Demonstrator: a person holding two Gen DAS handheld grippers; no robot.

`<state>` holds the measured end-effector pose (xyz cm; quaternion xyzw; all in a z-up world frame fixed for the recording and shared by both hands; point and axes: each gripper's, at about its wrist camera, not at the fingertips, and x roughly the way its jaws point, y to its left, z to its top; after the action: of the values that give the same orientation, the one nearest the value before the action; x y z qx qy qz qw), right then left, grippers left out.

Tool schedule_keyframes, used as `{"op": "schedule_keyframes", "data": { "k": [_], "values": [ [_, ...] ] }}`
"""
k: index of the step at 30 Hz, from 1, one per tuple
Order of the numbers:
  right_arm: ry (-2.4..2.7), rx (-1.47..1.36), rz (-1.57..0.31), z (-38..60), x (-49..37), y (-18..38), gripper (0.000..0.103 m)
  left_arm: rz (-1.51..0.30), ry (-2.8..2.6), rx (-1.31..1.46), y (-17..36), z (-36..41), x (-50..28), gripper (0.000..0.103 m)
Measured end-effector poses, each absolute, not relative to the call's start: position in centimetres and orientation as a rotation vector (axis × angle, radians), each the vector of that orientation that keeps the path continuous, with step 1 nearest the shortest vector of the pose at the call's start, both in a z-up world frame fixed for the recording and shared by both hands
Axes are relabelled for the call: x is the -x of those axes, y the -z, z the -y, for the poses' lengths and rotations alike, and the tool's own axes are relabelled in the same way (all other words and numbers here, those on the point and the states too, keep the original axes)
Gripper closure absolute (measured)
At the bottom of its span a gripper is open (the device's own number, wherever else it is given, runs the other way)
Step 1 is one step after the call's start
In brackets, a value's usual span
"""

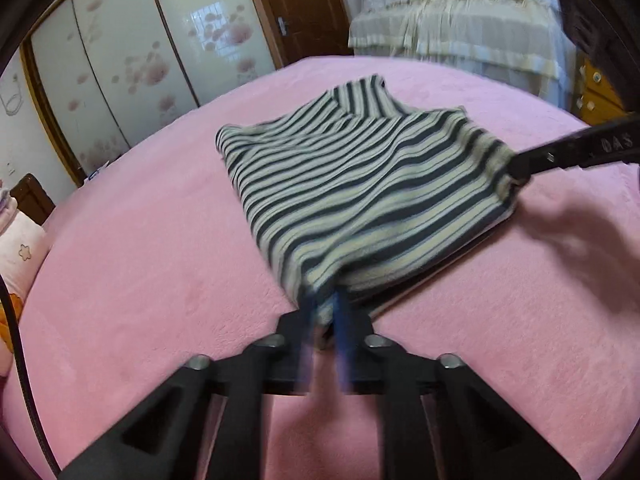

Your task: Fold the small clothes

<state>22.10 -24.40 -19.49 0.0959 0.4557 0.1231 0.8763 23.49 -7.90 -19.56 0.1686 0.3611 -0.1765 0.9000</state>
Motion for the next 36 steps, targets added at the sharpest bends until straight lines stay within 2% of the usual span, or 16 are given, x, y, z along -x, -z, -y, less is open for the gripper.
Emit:
{"op": "schedule_keyframes", "data": {
  "k": [7, 18, 19, 20, 22, 25, 31, 36],
  "values": [
    [-0.192, -0.375, -1.042, 28.1, -21.4, 23.3, 0.099, -0.798, 0.387, -0.283, 20.6, 5.5, -23.5, 0.097],
    [-0.165, -0.295, -1.055, 26.9, -22.0, 23.4, 0.097, -0.823, 0.443, -0.247, 20.4, 4.4, -23.7, 0.093],
    [-0.160, -0.284, -1.052, 26.7, -21.8, 23.0, 0.096, -0.834, 0.450, -0.238, 20.2, 4.3, -23.5, 0.088],
    [-0.155, -0.274, -1.044, 26.7, -21.6, 22.6, 0.091, -0.845, 0.454, -0.224, 20.0, 4.1, -23.3, 0.083],
    [-0.149, -0.256, -1.021, 26.6, -21.1, 21.5, 0.089, -0.863, 0.457, -0.189, 19.3, 3.5, -23.1, 0.059],
    [-0.147, -0.244, -0.991, 26.8, -20.5, 19.9, 0.089, -0.847, 0.432, -0.154, 17.3, 2.5, -23.0, 0.037],
    [-0.187, -0.227, -0.921, 26.2, -20.8, 15.9, 0.089, -0.792, 0.426, -0.087, 12.0, 1.8, -24.3, 0.019],
    [-0.238, -0.206, -0.866, 24.4, -23.6, 12.8, 0.089, -0.732, 0.410, -0.078, 8.7, 3.1, -27.6, 0.011]
  ]
}}
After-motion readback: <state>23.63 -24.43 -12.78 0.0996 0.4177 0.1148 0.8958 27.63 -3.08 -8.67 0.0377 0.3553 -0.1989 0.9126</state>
